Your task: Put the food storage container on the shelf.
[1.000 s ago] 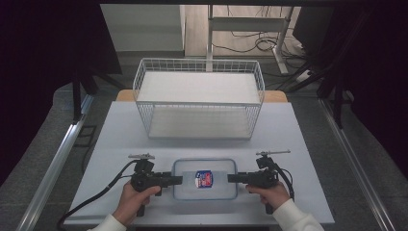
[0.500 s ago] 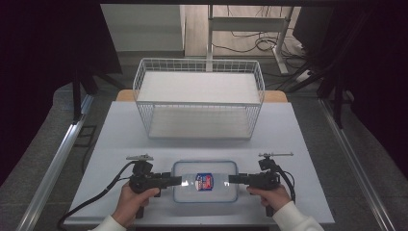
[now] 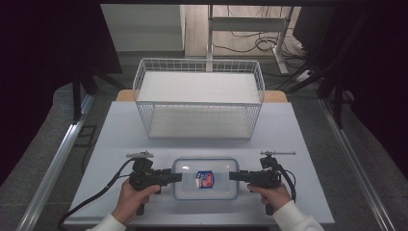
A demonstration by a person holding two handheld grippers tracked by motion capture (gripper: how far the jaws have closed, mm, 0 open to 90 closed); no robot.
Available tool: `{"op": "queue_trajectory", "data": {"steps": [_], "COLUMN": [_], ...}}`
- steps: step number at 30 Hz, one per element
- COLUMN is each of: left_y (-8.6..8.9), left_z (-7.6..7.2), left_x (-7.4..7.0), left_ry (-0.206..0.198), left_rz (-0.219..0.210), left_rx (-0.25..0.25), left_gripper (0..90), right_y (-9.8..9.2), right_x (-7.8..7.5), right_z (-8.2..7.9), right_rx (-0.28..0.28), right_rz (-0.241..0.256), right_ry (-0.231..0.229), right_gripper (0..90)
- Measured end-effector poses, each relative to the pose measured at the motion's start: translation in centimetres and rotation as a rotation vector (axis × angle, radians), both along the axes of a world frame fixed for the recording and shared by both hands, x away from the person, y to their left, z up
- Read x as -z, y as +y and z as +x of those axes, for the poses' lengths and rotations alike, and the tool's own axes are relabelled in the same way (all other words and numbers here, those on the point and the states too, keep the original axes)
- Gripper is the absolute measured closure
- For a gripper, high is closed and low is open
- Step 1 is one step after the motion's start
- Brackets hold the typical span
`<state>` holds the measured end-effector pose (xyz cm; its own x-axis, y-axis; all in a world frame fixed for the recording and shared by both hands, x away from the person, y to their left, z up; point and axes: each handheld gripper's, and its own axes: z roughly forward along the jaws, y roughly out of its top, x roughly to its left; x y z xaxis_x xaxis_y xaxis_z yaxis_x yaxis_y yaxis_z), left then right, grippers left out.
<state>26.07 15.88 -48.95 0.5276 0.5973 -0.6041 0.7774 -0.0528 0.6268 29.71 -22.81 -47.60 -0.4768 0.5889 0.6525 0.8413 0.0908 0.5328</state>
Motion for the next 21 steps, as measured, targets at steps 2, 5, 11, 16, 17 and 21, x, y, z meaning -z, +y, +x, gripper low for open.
{"op": "queue_trajectory", "data": {"steps": [2,5,11,16,17,21], "left_y": [0.0,0.1,0.5,0.5,0.5,0.6], "left_z": [0.4,0.8,2.1,3.9,4.2,5.7], "left_x": [-0.2,-0.3,-0.5,-0.6,-0.6,-0.8], "left_ry": [-0.008,-0.016,-0.016,-0.022,-0.024,-0.037], "left_rz": [0.001,0.001,-0.004,-0.016,-0.015,-0.018], "left_rx": [0.001,0.005,0.011,0.011,0.013,0.015], "left_gripper": [48.5,48.5,48.7,48.8,48.8,48.9], "right_y": [0.0,0.0,0.4,0.5,0.5,0.5], "right_x": [-0.1,-0.3,-0.8,-1.0,-1.1,-1.3], "right_z": [0.1,0.4,1.2,2.5,2.8,4.1], "right_rx": [0.001,0.000,0.005,0.011,0.016,0.022], "right_rz": [-0.001,-0.003,-0.012,-0.014,-0.011,-0.011], "right_ry": [-0.008,-0.018,-0.048,-0.069,-0.075,-0.095], "right_gripper": [50.0,49.9,49.9,49.9,50.0,49.9]}}
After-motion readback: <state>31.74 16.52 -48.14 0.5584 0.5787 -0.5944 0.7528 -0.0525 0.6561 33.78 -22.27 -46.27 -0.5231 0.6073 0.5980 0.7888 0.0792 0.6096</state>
